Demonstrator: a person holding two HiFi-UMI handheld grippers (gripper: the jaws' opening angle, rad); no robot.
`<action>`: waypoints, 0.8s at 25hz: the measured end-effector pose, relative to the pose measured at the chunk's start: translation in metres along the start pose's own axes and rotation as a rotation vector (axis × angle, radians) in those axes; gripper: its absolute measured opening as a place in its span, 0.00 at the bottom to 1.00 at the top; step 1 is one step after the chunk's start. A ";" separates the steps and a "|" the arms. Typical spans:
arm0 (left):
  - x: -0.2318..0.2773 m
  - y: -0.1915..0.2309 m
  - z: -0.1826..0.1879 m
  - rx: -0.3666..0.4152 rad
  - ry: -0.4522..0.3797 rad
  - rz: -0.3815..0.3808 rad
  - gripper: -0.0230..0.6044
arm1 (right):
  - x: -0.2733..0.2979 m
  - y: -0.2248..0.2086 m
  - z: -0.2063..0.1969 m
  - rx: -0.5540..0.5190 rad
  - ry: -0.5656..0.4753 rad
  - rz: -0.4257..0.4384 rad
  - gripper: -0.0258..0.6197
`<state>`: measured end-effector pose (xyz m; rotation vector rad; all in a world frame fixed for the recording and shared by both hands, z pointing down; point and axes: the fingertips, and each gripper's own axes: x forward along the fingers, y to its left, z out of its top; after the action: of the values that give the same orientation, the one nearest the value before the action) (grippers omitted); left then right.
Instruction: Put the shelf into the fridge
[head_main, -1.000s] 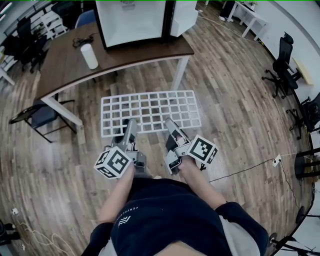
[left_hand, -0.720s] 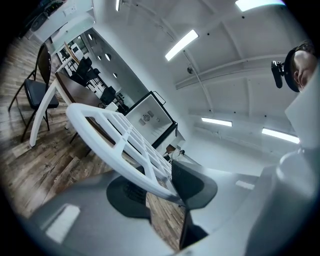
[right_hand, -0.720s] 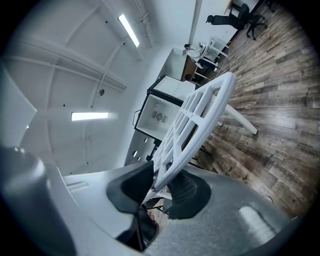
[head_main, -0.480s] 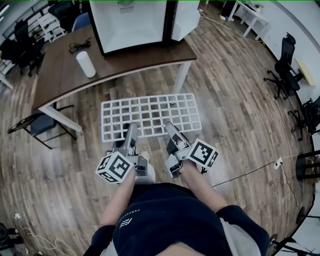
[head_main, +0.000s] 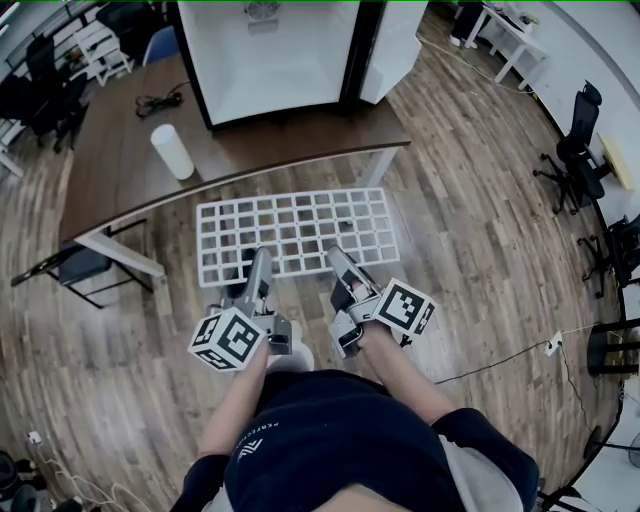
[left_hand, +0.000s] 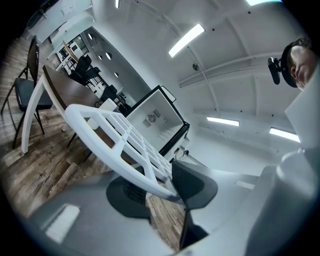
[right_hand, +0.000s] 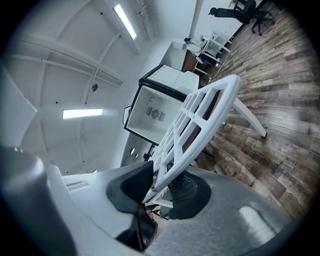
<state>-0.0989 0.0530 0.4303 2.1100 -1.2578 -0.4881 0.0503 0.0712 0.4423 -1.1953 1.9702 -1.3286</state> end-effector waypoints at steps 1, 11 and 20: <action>0.006 0.003 0.004 0.002 0.002 0.004 0.26 | 0.007 0.000 0.003 0.002 0.003 -0.001 0.17; 0.060 0.040 0.034 -0.016 0.013 0.010 0.26 | 0.077 -0.004 0.024 0.001 0.019 -0.013 0.17; 0.097 0.052 0.058 -0.005 0.009 -0.029 0.27 | 0.115 0.001 0.046 -0.020 -0.011 -0.011 0.17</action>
<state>-0.1215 -0.0693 0.4231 2.1262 -1.2208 -0.4932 0.0267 -0.0501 0.4315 -1.2216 1.9770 -1.3078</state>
